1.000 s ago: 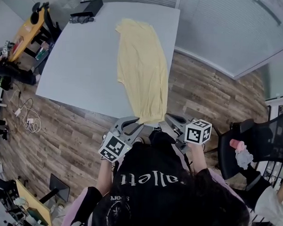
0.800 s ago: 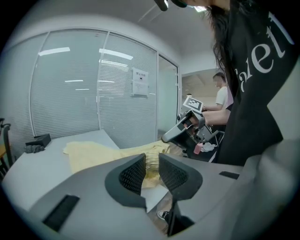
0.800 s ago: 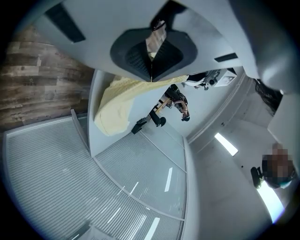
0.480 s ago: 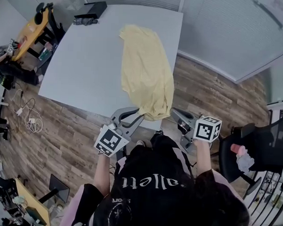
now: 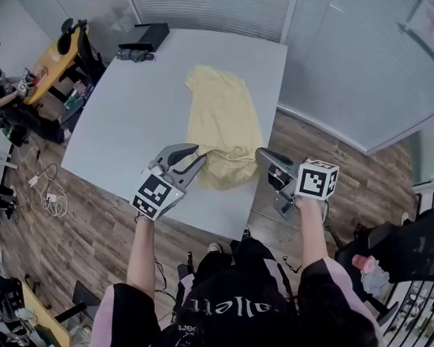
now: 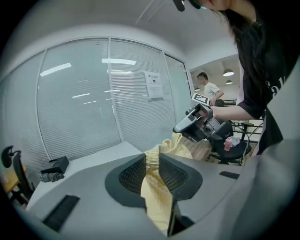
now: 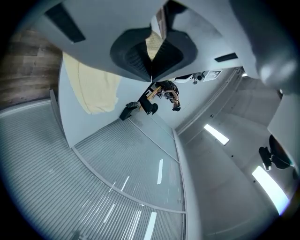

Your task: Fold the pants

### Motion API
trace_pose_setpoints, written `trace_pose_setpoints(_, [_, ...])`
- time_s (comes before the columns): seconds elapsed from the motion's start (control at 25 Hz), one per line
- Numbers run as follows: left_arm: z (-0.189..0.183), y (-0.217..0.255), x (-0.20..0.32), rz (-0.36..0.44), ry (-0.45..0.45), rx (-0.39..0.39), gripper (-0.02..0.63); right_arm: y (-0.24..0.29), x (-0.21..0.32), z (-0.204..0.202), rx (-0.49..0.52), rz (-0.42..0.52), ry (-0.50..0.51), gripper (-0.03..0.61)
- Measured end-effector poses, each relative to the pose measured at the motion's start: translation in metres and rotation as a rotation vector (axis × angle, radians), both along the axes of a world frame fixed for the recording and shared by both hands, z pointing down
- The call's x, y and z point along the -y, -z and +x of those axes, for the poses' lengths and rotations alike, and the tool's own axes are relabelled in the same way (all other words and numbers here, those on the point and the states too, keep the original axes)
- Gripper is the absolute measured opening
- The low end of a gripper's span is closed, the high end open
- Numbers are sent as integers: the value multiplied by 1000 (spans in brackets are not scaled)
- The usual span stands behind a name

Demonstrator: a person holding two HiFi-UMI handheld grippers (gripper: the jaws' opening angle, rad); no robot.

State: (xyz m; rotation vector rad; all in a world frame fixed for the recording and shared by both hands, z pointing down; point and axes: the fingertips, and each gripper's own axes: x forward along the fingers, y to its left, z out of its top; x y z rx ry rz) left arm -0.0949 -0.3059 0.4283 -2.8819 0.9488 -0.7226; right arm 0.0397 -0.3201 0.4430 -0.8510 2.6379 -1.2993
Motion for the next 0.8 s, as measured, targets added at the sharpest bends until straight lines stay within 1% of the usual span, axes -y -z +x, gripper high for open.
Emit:
trace_pose_setpoints(0.08, [-4,-5,34,-13,22,17,100,1,34,1,-7,2,-1,23])
trace_pose_setpoints(0.16, [-4,-11,70,-17,31,61,100,-2,74,3,-13,4,-8,23])
trace_pose_setpoints(0.24, [-2,-19,107,-14,35,121,100,-7,115,2,-33,10,-10,23])
trace_pose_setpoints(0.36, [-3,-37,156,-8,42,233,100,-20,166,-4,-103,25,-2,23])
trace_pose_setpoints(0.48, [-8,-68,195,-41,71,314,101,-47,213,-10,-181,29,-18,25])
trace_pose_setpoints(0.56, [-14,-99,211,-84,91,381,101,-70,232,-14,-253,56,-29,25])
trace_pose_setpoints(0.64, [-20,-131,218,-125,97,474,101,-88,239,-19,-322,89,-29,26])
trace_pose_setpoints(0.68, [-23,-146,220,-140,100,515,101,-95,241,-21,-341,97,-22,27])
trace_pose_setpoints(0.72, [-26,-157,221,-154,115,539,101,-102,242,-22,-355,97,-17,28])
trace_pose_setpoints(0.76, [-30,-167,223,-173,141,542,101,-108,242,-22,-365,91,-13,28])
trace_pose_setpoints(0.8, [-33,-176,225,-198,175,524,101,-113,241,-22,-371,82,-9,28])
